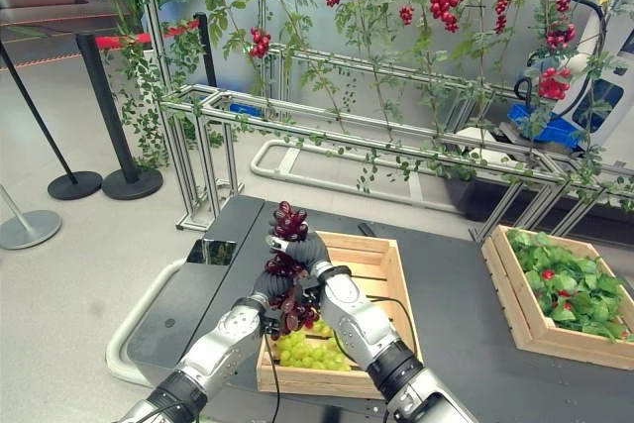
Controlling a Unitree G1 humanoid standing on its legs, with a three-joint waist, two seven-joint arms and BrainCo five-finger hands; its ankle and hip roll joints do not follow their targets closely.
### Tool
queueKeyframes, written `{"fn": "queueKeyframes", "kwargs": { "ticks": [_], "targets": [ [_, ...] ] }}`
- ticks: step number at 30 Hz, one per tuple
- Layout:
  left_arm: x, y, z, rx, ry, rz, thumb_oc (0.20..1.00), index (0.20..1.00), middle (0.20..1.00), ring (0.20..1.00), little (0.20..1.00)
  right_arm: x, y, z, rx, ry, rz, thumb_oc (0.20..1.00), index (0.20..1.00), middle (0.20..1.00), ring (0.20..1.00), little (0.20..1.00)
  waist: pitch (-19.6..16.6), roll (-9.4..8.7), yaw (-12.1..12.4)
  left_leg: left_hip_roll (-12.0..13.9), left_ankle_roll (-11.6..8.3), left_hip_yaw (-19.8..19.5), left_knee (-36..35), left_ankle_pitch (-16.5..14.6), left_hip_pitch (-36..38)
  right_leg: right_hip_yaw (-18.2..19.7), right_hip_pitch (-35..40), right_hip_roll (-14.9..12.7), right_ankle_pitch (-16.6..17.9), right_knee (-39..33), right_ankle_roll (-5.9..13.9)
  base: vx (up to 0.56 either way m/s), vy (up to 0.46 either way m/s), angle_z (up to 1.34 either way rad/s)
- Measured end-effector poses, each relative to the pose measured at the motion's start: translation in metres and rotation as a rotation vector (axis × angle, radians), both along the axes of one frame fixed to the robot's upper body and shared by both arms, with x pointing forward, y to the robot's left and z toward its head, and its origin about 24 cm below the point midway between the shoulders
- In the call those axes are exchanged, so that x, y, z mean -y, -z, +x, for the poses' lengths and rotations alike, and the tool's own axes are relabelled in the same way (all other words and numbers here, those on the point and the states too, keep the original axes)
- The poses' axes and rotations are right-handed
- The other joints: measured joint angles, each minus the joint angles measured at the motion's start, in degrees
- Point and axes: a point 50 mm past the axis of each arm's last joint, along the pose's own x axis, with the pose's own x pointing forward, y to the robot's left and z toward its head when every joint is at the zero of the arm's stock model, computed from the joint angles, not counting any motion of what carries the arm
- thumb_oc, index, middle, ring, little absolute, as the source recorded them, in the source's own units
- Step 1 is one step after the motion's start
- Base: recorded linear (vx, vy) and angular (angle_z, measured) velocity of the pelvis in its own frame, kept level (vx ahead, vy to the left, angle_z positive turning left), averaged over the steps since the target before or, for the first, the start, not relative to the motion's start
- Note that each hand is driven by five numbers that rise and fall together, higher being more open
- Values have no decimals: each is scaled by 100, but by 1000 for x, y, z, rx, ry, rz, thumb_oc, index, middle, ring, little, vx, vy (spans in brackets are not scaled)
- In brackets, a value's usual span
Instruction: Pick up the fruits from the basket on one side to the basket on the other side
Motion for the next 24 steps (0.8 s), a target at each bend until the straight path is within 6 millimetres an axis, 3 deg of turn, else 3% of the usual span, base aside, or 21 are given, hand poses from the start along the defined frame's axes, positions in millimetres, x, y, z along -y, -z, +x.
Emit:
{"fn": "queueKeyframes", "kwargs": {
  "ticks": [18, 19, 20, 21, 24],
  "targets": [
    [-2, -1, -3, 12, -6, -18, 200, 200, 200, 200, 200, 5, 1, -6, 14, -21, 25, 200, 200, 200, 200, 200, 19, 25, 4, 25, 35, 304, -73, -23, 77, 136, -104, 19, -21, 22, -28, -24, 9, -8],
    [-5, -1, -3, 15, -15, -17, 200, 200, 200, 200, 200, 5, 0, -6, 18, -26, 25, 235, 235, 235, 235, 235, 41, 53, 6, 46, 48, 427, -59, -31, 73, 96, -165, 0, -68, 60, 33, -116, -17, -41],
    [-4, -2, -3, 16, -21, -27, 200, 200, 200, 200, 200, 5, -1, -6, 21, -28, 25, 834, 834, 834, 834, 834, 69, 95, 10, 96, 61, 499, -60, -41, 78, -14, -194, -23, -162, 112, 160, -113, -12, -41],
    [-4, -3, -4, 19, -25, -34, 200, 200, 200, 200, 200, 4, -2, -6, 25, -30, 25, 1000, 1000, 1000, 1000, 1000, 110, 153, 13, 141, 64, 559, -62, -47, 82, -117, -205, -40, -259, 232, 301, -152, -50, -28],
    [-6, -7, -2, 31, -49, -59, 200, 200, 200, 200, 200, 13, -6, -6, 64, -51, 7, 1000, 1000, 1000, 1000, 1000, 325, 484, 3, 427, 33, 700, -45, -58, 86, -269, -313, -438, -677, 1214, 512, -110, -57, -6]
  ]
}}
